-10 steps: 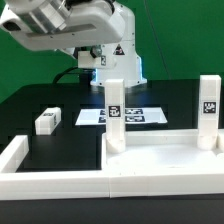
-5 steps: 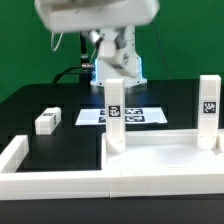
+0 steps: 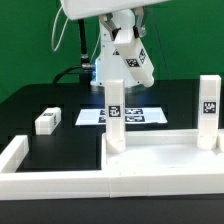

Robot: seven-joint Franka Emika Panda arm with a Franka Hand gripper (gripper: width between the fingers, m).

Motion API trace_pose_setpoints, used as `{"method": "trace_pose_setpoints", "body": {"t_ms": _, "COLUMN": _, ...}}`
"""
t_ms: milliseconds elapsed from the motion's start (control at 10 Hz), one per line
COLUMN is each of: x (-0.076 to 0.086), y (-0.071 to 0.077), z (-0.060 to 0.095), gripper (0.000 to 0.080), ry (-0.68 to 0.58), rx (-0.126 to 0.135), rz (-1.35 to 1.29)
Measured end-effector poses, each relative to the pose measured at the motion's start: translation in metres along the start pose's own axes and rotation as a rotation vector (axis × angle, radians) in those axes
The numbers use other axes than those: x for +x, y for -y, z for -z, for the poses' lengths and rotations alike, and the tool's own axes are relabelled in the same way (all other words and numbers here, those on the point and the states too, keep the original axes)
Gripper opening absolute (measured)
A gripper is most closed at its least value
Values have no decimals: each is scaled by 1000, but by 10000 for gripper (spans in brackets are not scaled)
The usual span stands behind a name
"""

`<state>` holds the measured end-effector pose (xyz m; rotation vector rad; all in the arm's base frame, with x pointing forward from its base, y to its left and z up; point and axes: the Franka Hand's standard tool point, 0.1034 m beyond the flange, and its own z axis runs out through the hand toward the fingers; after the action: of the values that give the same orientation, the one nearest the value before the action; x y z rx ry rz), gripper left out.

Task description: Assemble desk

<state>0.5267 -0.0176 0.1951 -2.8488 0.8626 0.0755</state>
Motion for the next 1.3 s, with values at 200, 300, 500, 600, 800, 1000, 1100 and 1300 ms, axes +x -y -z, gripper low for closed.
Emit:
{"method": "trace_pose_setpoints", "body": {"t_ms": 200, "x": 15, "y": 35, "z": 12, "gripper": 290, "ry": -188, "rx": -38, "rz": -16}}
{"method": "trace_pose_setpoints", "body": {"t_ms": 300, "x": 22, "y": 43, "z": 18, "gripper": 290, "ry": -243, "rx": -94, "rz": 24}}
{"method": "trace_pose_setpoints", "body": {"t_ms": 500, "x": 29, "y": 55, "z": 21, "gripper": 290, "ry": -378, "rx": -144, "rz": 176}}
{"method": "trace_pose_setpoints", "body": {"t_ms": 600, "x": 26, "y": 60, "z": 17, "gripper": 290, "ry": -428, "rx": -98, "rz": 133}}
{"method": "trace_pose_setpoints", "body": {"t_ms": 800, "x": 23, "y": 62, "z": 13, "gripper": 290, "ry": -429, "rx": -85, "rz": 142}}
{"method": "trace_pose_setpoints", "body": {"t_ms": 1000, "x": 24, "y": 87, "z": 2, "gripper": 290, "ry": -453, "rx": -119, "rz": 220}}
{"method": "trace_pose_setpoints", "body": {"t_ms": 1100, "x": 29, "y": 112, "z": -4, "gripper": 290, "ry": -480, "rx": -142, "rz": 295}}
{"method": "trace_pose_setpoints", "body": {"t_ms": 1300, "x": 19, "y": 151, "z": -17, "gripper": 290, "ry": -486, "rx": -135, "rz": 345}}
